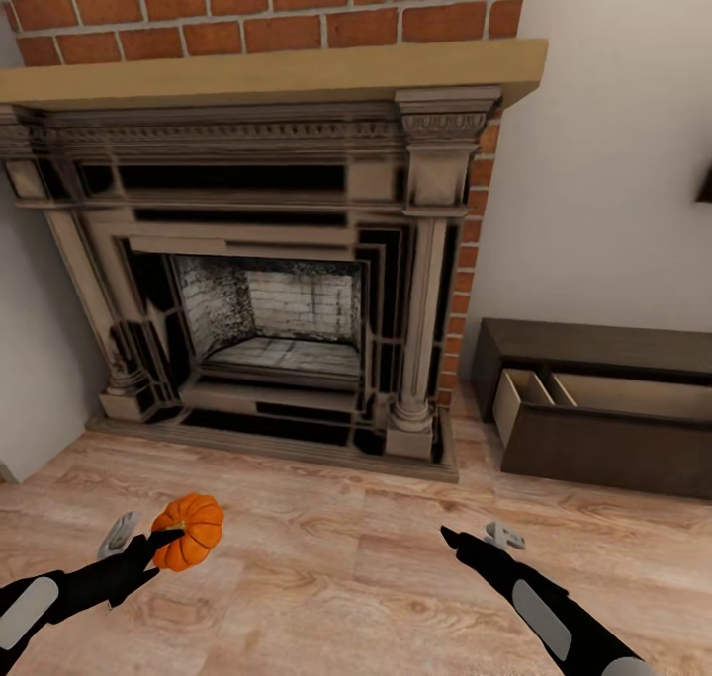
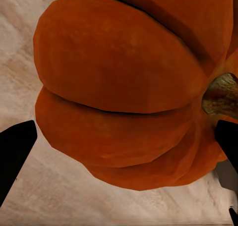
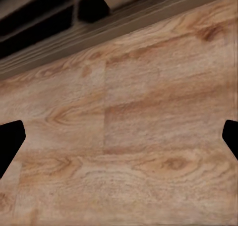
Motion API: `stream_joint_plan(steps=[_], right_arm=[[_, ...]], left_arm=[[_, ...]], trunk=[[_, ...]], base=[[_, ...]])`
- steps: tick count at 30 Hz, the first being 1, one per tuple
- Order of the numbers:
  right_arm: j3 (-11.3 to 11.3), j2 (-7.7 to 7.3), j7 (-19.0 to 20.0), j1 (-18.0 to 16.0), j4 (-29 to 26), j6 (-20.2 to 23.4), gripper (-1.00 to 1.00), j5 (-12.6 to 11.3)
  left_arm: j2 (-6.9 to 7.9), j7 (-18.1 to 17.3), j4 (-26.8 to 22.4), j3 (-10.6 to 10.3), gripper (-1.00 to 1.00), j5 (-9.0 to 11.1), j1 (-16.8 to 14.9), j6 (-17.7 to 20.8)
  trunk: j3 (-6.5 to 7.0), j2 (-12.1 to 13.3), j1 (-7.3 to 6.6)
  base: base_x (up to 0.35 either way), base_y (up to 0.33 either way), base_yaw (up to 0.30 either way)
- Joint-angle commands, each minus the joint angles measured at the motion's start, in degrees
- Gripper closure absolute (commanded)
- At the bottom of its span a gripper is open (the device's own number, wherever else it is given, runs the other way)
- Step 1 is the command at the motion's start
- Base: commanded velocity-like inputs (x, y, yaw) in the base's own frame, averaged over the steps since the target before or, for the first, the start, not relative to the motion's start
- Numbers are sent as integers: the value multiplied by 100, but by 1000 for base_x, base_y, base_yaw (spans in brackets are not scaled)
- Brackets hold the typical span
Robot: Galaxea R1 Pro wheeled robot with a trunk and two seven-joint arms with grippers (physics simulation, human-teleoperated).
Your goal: Place each of the two pumpkins and all three candles from the living room inside a cabinet in the living room (use any cabinet), then make sure every cabinet is closed, and position the cauldron so it is next to a table in the living room.
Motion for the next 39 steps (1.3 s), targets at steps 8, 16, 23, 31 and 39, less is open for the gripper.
stream_joint_plan(steps=[8,16,23,31,39], right_arm=[[19,-10,2,-5,16,-29,-100,-68],[10,-11,-20,-5,17,-40,-100,-81],[8,-9,-41,-5,22,-43,-100,-82],[8,-11,-41,-5,25,-44,-100,-82],[8,-9,-41,-5,26,-44,-100,-82]], left_arm=[[1,-1,0,-25,100,37,-2,16],[-2,-1,0,-25,100,36,-2,16],[-8,-1,0,-25,100,36,-2,12],[-8,-1,0,-25,100,36,-2,9],[-15,-1,3,-25,100,52,-2,7]], trunk=[[84,320,-178],[220,641,-353],[238,681,-375],[238,681,-375],[238,681,-375]], base=[[-1,0,-197],[0,0,-111],[0,0,-280],[0,0,-290],[0,0,-290]])
